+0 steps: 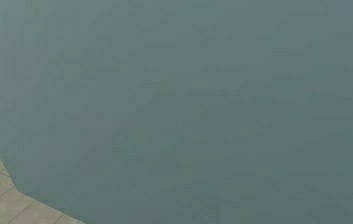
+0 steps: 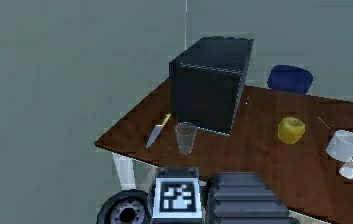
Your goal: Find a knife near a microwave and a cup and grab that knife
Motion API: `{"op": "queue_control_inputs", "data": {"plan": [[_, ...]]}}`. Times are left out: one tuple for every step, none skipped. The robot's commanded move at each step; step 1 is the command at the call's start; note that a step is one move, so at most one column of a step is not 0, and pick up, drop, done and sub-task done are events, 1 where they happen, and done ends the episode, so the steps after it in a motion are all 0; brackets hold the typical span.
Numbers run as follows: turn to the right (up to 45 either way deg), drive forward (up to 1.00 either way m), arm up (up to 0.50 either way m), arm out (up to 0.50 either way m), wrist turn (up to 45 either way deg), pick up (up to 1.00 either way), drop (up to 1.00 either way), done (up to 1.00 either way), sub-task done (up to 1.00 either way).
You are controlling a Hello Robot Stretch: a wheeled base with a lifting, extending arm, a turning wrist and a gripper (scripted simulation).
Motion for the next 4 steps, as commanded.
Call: {"op": "queue_control_inputs", "data": {"plan": [[0.0,0.00,0.00,0.44,0.0,0.00,0.00,0.00,0.00],[0.0,0.00,0.00,0.00,45.0,0.00,0.00,0.00,0.00],[0.0,0.00,0.00,0.00,45.0,0.00,0.00,0.00,0.00],[0.0,0.00,0.00,0.00,45.0,0.00,0.00,0.00,0.00]]}}
